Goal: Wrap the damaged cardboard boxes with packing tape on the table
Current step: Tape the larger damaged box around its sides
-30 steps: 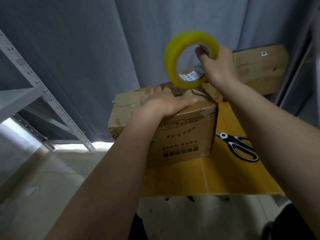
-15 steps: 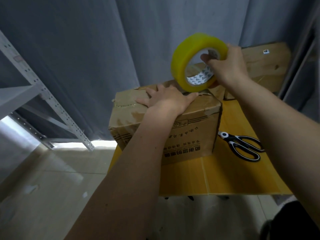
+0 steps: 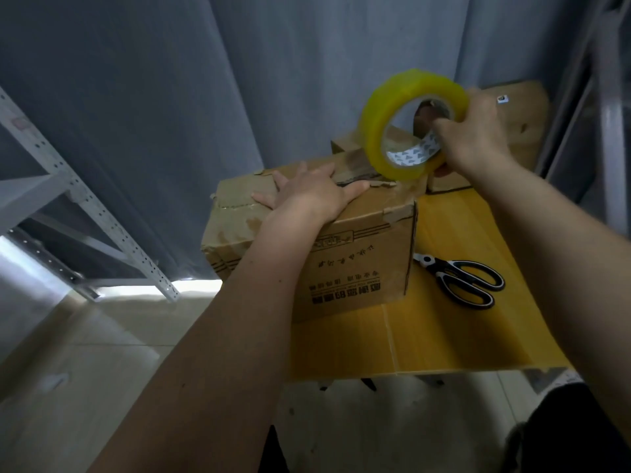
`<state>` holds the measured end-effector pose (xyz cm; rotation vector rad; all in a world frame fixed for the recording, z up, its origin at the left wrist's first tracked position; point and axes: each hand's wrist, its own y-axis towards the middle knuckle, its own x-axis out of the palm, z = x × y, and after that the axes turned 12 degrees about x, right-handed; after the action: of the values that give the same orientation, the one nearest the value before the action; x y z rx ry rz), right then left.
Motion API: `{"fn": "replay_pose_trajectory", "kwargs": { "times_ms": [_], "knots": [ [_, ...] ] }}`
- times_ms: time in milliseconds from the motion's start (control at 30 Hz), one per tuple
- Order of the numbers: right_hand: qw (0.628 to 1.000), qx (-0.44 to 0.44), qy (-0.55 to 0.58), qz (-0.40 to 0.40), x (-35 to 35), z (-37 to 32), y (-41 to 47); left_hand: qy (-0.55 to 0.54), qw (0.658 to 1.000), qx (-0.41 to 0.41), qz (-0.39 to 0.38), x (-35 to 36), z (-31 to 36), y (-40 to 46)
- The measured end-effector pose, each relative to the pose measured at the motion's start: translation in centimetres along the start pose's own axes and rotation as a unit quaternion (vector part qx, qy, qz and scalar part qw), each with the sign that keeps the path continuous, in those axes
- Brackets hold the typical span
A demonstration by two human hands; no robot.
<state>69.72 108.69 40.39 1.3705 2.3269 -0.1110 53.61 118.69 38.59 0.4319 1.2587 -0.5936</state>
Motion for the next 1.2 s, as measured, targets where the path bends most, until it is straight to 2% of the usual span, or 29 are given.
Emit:
{"fn": "replay_pose_trajectory", "kwargs": {
  "times_ms": [133, 267, 367, 567, 1067, 1133, 1200],
  "knots": [
    [1.0, -0.024, -0.009, 0.014, -0.2, 0.4, 0.2, 0.003, 1.0, 0.002, 0.007, 0.1, 0.0, -0.2],
    [0.995, -0.034, -0.056, 0.072, -2.0, 1.7, 1.4, 0.008, 1.0, -0.006, 0.004, 0.1, 0.0, -0.2],
    [0.997, -0.014, -0.054, 0.053, -2.5, 3.4, 2.0, 0.008, 1.0, -0.011, 0.002, 0.0, 0.0, -0.1],
    [0.995, 0.076, 0.052, -0.035, -0.9, 5.4, 1.2, 0.024, 1.0, 0.0, 0.004, 0.2, 0.0, -0.2],
    [0.974, 0.127, 0.184, -0.038, 1.0, 8.0, 1.1, 0.041, 0.998, 0.012, -0.044, 0.1, 0.3, -0.8],
    [0.969, 0.134, 0.203, -0.036, 1.3, 8.1, 1.1, 0.047, 0.996, 0.038, -0.061, 0.1, 0.4, -0.9],
    [0.964, 0.147, 0.22, -0.035, 1.6, 8.2, 1.2, 0.055, 0.991, 0.102, -0.069, 0.3, 0.5, -1.1]
  ]
}}
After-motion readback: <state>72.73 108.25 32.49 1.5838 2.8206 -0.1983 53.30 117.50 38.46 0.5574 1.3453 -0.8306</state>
